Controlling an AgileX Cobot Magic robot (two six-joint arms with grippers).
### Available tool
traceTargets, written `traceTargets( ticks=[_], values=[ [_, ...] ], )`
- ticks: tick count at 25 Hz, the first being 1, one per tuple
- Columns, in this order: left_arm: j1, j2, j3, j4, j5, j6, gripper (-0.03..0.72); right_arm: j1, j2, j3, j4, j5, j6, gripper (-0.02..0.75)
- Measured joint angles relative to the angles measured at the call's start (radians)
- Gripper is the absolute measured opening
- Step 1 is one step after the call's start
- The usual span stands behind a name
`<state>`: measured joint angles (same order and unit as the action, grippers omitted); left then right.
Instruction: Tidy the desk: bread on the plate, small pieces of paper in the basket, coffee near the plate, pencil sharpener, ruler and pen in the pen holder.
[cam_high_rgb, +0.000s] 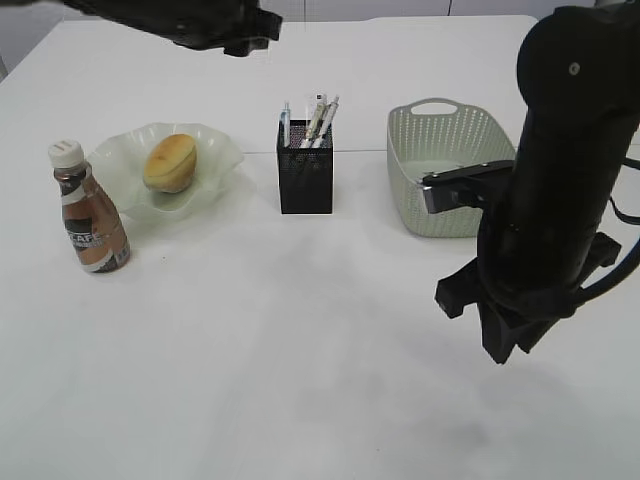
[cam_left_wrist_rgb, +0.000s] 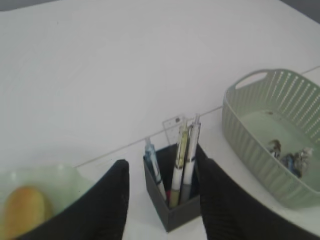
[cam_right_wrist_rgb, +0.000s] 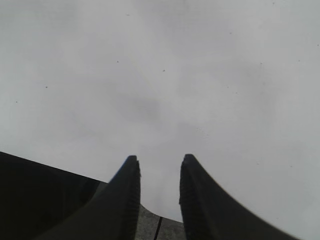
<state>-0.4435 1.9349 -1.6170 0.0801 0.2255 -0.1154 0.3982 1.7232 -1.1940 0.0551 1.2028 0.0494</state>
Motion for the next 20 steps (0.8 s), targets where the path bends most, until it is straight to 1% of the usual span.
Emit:
traceTargets(
  ticks=[4, 8, 10, 15, 17, 20],
  values=[
    [0.000, -0.101, 0.000, -0.002, 0.234, 0.000, 0.340, 0.000, 0.000, -0.006, 0.000, 0.004, 0.000, 0.238],
    [0.000, -0.198, 0.000, 0.000, 0.407, 0.000, 0.340, 0.000, 0.000, -0.045, 0.000, 0.006, 0.000, 0.251],
    [0.000, -0.240, 0.000, 0.003, 0.465, 0.000, 0.340, 0.000, 0.000, -0.070, -0.002, 0.008, 0.000, 0.290],
    [0.000, -0.332, 0.000, 0.007, 0.608, 0.000, 0.340, 0.000, 0.000, -0.157, -0.002, 0.015, 0.032, 0.443],
    [0.000, -0.365, 0.000, 0.007, 0.686, 0.000, 0.340, 0.000, 0.000, -0.196, 0.005, 0.015, 0.039, 0.467],
    [0.000, -0.422, 0.000, 0.008, 0.789, 0.000, 0.340, 0.000, 0.000, -0.268, 0.007, 0.018, 0.039, 0.478]
  ],
)
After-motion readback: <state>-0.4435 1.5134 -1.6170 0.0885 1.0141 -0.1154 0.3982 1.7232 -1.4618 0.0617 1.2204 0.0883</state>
